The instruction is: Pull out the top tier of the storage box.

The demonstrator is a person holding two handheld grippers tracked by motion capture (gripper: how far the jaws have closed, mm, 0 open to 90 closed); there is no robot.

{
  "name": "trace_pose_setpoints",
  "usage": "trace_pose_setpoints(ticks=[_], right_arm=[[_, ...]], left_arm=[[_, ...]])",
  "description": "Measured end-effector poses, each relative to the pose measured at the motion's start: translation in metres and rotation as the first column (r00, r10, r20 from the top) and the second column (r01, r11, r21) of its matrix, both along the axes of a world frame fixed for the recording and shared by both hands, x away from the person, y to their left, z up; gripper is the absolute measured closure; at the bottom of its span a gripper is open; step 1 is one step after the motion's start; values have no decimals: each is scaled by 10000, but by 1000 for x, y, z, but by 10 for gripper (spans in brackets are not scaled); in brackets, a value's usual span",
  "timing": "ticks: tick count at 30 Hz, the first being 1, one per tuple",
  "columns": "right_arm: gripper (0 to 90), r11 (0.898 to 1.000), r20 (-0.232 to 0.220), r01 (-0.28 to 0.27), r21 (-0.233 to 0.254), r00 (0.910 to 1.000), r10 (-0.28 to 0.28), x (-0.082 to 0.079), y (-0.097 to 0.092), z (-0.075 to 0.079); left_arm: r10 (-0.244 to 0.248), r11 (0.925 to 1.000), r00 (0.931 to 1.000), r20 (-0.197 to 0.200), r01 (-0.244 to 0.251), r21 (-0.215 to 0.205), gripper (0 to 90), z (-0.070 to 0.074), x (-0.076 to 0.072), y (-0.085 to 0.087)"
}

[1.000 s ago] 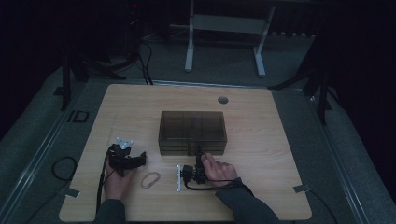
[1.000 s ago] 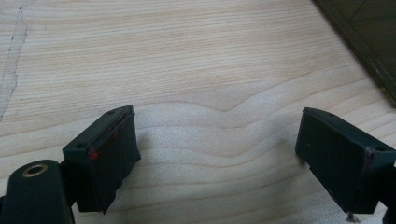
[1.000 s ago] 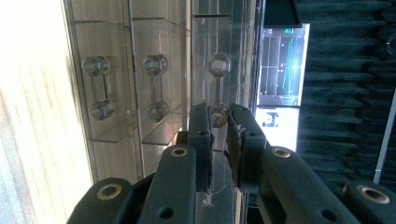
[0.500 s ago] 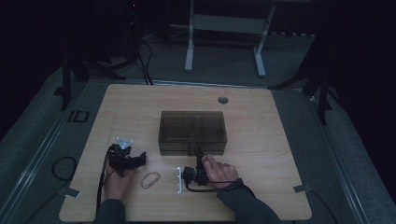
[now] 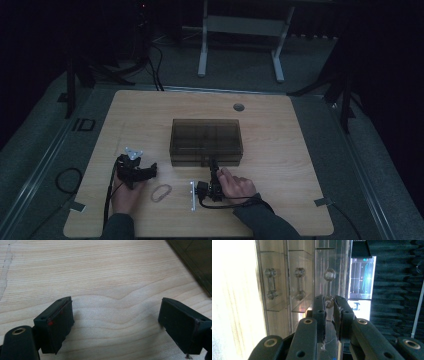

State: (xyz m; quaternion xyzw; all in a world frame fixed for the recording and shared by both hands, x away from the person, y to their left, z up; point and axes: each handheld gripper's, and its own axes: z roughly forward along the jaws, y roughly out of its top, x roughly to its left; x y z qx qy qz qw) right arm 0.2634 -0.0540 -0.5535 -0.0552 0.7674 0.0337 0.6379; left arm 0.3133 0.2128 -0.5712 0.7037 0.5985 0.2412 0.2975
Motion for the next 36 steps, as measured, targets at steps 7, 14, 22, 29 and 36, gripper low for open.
trace_pose_setpoints(ticks=[7, 14, 22, 29, 36], right_arm=[[806, 10000, -35, -97, 5, 9999, 97, -4, -1, 1], [805, 9999, -126, -150, 75, 9998, 151, -8, -3, 2], [763, 9965, -528, -239, 805, 9982, 282, -13, -6, 7], [725, 9876, -1064, -156, 1560, 9938, 325, -15, -11, 15], [687, 9640, -1949, 211, 2652, 9803, 322, -14, -19, 23]], left_arm=[[2, 10000, 10000, 1, -2, -1, 131, 0, 0, 0], [-1, 10000, 10000, -3, 1, 1, 131, 0, 0, 0], [-55, 10000, 10000, -56, 55, 60, 131, 0, 0, 0], [-50, 10000, 10000, -47, 51, 56, 131, 0, 0, 0], [-54, 10000, 10000, -57, 54, 61, 131, 0, 0, 0]])
